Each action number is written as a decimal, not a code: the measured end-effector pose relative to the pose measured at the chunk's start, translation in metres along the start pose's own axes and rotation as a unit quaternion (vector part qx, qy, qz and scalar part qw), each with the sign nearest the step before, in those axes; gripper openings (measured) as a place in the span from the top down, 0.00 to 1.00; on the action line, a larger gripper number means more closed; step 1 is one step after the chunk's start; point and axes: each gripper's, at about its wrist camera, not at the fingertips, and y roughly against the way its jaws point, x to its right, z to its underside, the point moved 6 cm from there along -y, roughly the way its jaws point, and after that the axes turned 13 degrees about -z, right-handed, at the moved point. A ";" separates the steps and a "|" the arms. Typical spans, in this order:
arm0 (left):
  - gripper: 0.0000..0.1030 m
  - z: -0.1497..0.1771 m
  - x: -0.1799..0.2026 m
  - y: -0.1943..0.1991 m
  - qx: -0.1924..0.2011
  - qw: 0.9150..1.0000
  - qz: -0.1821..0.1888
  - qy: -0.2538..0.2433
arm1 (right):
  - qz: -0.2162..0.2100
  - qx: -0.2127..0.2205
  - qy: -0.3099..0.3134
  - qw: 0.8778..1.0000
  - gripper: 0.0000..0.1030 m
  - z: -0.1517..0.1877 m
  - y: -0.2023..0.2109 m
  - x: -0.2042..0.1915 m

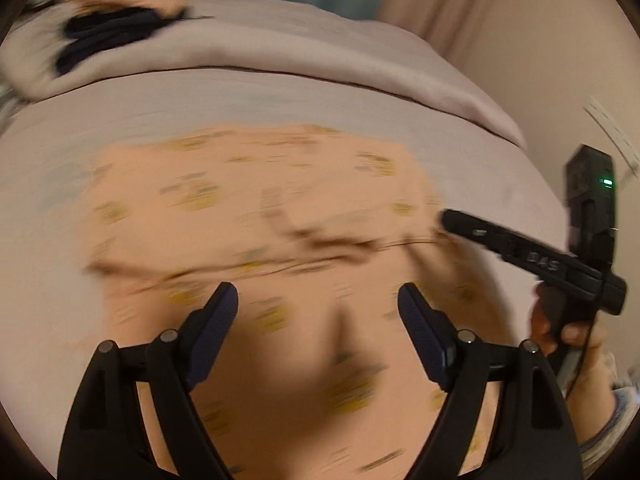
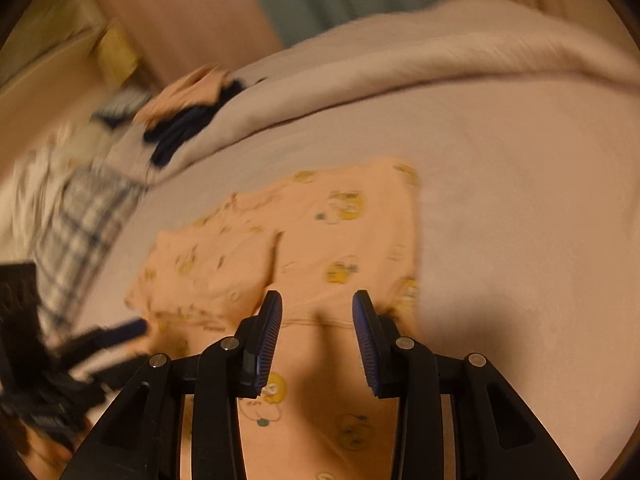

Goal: Fold small clothes

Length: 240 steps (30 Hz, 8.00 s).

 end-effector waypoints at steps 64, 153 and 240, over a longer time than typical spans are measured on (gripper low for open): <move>0.20 0.072 -0.105 0.024 -0.055 0.988 -0.021 0.145 | 0.118 0.051 -0.073 0.989 0.67 -0.021 0.018 0.078; 0.93 0.181 -0.101 0.071 -0.143 0.931 0.208 0.265 | -0.195 -0.120 -0.156 0.961 0.92 0.164 0.076 0.022; 0.64 -0.044 -0.167 -0.035 -0.071 0.918 0.233 0.314 | -0.156 -0.005 -0.249 0.956 0.64 -0.044 0.008 0.098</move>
